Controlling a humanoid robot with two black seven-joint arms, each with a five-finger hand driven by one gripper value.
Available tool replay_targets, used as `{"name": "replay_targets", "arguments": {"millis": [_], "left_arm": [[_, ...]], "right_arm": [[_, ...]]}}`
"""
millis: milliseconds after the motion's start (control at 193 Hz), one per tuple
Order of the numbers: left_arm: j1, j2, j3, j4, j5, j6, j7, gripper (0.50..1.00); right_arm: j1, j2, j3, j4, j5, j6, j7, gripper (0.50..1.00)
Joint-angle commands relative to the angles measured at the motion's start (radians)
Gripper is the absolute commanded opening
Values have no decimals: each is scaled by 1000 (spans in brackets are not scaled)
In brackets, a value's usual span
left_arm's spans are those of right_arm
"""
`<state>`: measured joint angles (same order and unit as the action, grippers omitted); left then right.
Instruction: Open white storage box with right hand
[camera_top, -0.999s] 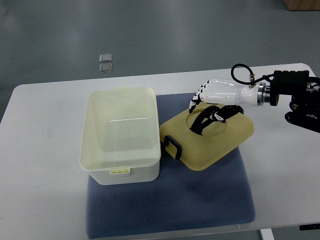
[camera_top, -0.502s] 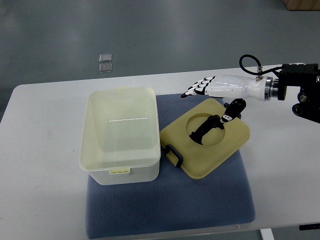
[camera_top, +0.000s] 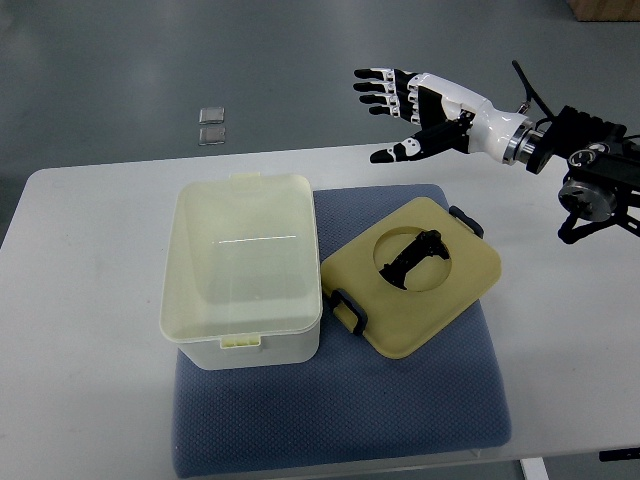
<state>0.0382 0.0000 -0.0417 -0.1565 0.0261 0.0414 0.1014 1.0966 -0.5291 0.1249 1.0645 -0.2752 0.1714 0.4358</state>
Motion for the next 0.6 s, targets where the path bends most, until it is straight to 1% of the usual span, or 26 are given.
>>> {"name": "replay_targets", "arguments": {"millis": [0,21,57,140,269,342,476,595], "left_arm": [[0,0,0,0,0,0,0,1000],[0,0,0,0,0,0,0,1000],[0,0,0,0,0,0,0,1000],[0,0,0,0,0,0,0,1000],[-1,0,-1,0,0,0,0,1000],[0,0,0,0,0,0,0,1000],[0,0,0,0,0,0,0,1000],[0,0,0,0,0,0,0,1000]], "right_arm": [[-23,40,39,-50,208,-20,-84,928],[-24,43,42,-55,228,-20,-95,928],[-30,53,53,-73,309,-21,-143,928],[-50,80,76,-110,467,-15,-222,928],[-87,110,94,-156,642,-3,-293,928],[-101,124,96,-161,679,13,-307,928],[-129,146,98,-172,688,74,-312,928],[-145,150,108,-176,688,86,-308,928]]}}
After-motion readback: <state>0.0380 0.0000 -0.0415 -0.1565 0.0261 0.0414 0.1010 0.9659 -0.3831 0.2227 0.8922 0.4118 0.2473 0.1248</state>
